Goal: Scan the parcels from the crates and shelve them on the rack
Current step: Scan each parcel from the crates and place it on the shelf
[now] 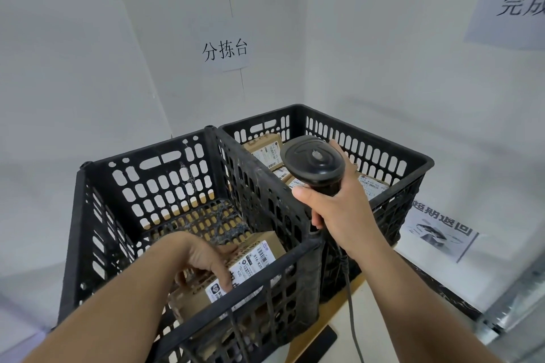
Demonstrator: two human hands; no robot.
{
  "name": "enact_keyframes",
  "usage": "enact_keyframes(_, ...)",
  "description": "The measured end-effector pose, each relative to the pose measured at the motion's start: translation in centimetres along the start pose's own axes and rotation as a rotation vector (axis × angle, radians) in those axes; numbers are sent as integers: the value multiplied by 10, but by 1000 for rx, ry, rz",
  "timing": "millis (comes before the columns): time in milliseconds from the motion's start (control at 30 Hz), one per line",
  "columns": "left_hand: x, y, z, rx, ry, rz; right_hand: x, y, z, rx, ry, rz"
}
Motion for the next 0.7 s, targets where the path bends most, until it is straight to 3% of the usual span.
enact_keyframes(200, 50, -47, -9, 268, 99, 298, 9, -1, 1, 0, 7, 21)
enact_keyframes(400, 112, -72, -5, 472, 288, 795, 31, -2, -2, -29, -18, 13)
enact_keyframes(567, 158, -61, 34, 457, 572, 1240, 58, -11, -2, -6, -47, -23)
enact_keyframes(700, 172, -32, 96, 363, 781, 1337, 89, -39, -8, 5, -72, -31)
Point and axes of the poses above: each hand's wrist, its own x-axis away from the middle knuckle, its own y-axis out of the palm, z = x × y, the point moved 8 cm from there along -x, towards the middle knuckle, and after that the axes turned 15 degrees about y, right-handed, at the moved point
